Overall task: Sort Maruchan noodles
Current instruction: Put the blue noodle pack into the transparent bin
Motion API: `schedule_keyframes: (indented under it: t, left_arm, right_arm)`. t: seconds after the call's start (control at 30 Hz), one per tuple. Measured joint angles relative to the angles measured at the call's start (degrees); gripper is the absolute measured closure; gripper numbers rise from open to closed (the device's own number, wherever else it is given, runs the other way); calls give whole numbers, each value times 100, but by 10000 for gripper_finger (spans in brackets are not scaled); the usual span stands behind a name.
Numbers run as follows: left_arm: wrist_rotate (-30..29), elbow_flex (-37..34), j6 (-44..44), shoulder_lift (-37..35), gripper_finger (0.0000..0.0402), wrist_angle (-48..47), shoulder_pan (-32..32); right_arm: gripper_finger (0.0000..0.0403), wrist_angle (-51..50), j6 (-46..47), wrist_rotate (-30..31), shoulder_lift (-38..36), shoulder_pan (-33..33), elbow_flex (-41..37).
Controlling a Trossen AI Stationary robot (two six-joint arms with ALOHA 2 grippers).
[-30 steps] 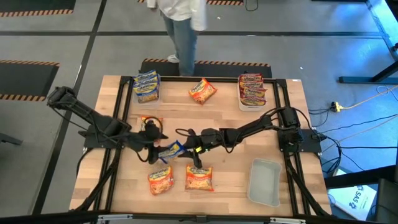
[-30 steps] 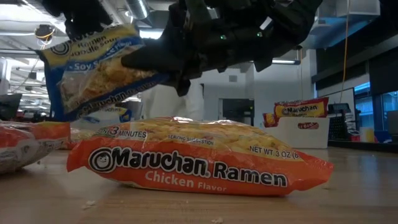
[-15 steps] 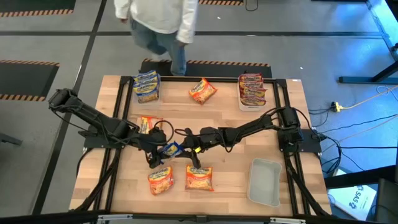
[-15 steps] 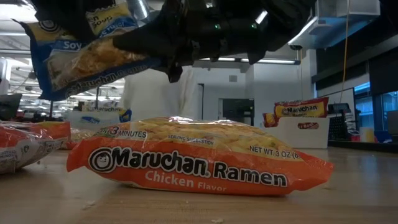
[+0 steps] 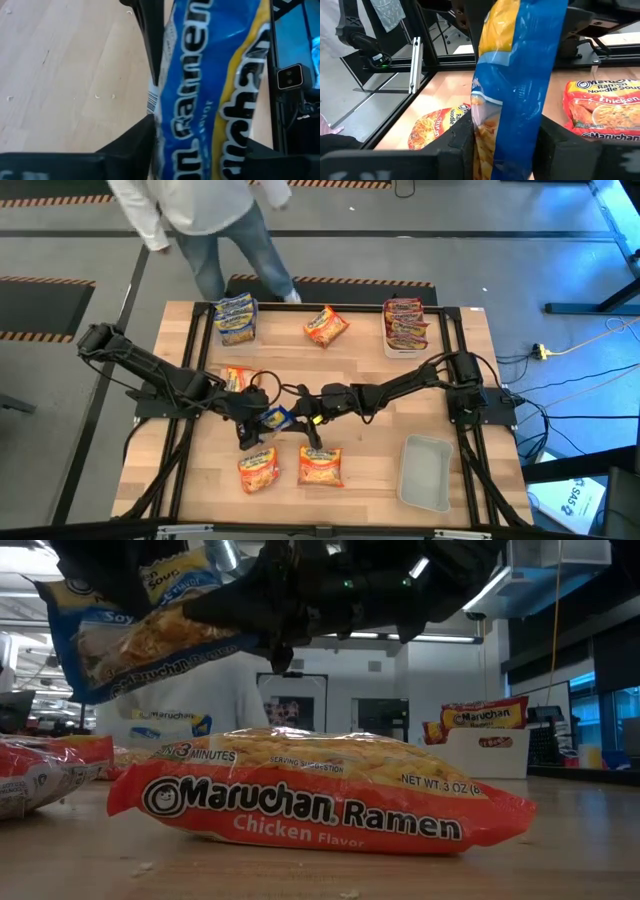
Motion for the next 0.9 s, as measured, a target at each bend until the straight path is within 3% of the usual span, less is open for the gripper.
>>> schedule_keyframes:
  t: [0.17, 0.4, 0.6, 0.67, 0.77, 0.9]
  left_arm:
    - [40, 0, 55, 0, 291, 9, 29]
    - [15, -9, 168, 0, 301, -5, 29]
    - [14, -11, 218, -297, 302, -237, 70]
    - [1, 5, 328, -465, 302, -337, 130]
    - [-78, 231, 566, -718, 302, -949, 327]
    - [-502, 761, 1099, -850, 302, -2119, 754]
  right_arm:
    - [255, 0, 2, 7, 0, -4, 0]
    - [209, -91, 144, 61, -16, 0, 2]
    - [166, -1751, 97, -766, -786, -296, 7]
    - [157, -2390, -114, -748, -1093, -347, -42]
    - [148, -2790, -408, -467, -1417, -338, -291]
    - [146, -2486, -467, -295, -1621, -331, -889]
